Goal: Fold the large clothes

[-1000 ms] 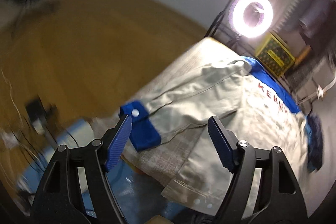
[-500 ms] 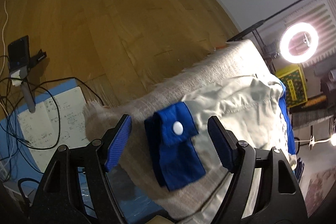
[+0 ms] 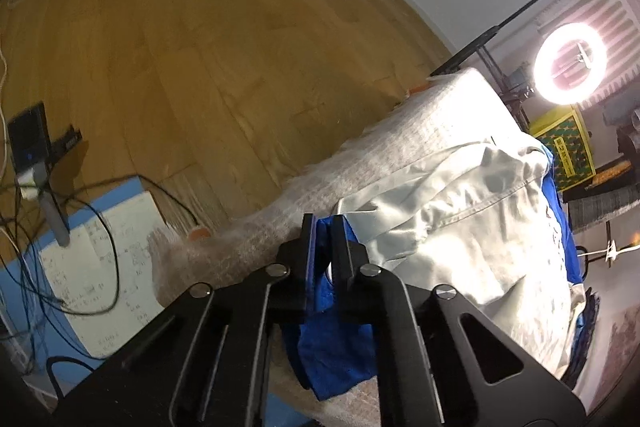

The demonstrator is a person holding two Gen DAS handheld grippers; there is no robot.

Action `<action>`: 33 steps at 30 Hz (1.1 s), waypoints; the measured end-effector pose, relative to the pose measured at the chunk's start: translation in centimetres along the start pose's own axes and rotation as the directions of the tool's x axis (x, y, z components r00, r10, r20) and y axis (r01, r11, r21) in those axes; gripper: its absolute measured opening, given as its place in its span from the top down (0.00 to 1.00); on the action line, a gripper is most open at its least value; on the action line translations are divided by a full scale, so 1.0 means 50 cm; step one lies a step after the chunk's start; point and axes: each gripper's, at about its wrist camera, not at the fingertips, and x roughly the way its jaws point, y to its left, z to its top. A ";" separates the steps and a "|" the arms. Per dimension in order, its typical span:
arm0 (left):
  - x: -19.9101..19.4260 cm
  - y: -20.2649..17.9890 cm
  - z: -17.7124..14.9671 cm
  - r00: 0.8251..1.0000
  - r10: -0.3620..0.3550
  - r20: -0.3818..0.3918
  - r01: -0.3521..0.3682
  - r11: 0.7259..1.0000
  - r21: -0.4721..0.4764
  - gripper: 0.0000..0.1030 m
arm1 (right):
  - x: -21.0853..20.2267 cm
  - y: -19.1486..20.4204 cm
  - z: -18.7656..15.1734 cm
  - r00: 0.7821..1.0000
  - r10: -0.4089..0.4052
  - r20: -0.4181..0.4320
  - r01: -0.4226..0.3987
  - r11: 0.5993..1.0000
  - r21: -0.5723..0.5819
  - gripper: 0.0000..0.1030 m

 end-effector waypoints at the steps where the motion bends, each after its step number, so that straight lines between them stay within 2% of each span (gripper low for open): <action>1: -0.010 -0.007 0.000 1.000 -0.002 0.014 0.002 1.000 0.016 0.98 | 0.002 0.002 -0.001 1.000 0.003 -0.001 -0.003 1.000 0.000 0.00; 6: -0.082 -0.062 -0.004 0.993 -0.064 0.095 0.055 0.994 0.099 0.99 | 0.012 0.015 -0.005 0.999 0.033 -0.012 -0.033 0.999 0.001 0.00; 10: -0.147 -0.132 -0.029 0.982 -0.129 0.141 0.098 0.974 0.206 0.99 | 0.032 0.038 -0.009 0.997 0.075 -0.029 -0.075 0.997 -0.020 0.03; 16: -0.242 -0.250 -0.109 0.956 -0.246 0.158 0.174 0.912 0.371 0.99 | 0.090 0.083 -0.015 0.979 0.181 -0.095 -0.186 0.981 -0.046 0.19; 21: -0.308 -0.323 -0.202 0.936 -0.324 0.135 0.223 0.845 0.486 1.00 | 0.153 0.139 0.003 0.945 0.296 -0.140 -0.307 0.949 -0.063 0.28; 25: -0.337 -0.365 -0.276 0.935 -0.344 0.084 0.237 0.783 0.575 1.00 | 0.230 0.199 0.033 0.894 0.406 -0.187 -0.423 0.905 -0.056 0.32; 28: -0.349 -0.388 -0.313 0.938 -0.340 0.066 0.230 0.755 0.614 1.00 | 0.313 0.246 0.060 0.839 0.480 -0.255 -0.499 0.866 -0.013 0.42; 30: -0.353 -0.387 -0.332 0.940 -0.336 0.055 0.226 0.737 0.637 1.00 | 0.369 0.282 0.080 0.794 0.532 -0.293 -0.548 0.836 0.034 0.47; 33: -0.357 -0.397 -0.363 0.941 -0.336 0.030 0.235 0.716 0.658 1.00 | 0.458 0.341 0.112 0.739 0.589 -0.328 -0.596 0.798 0.090 0.48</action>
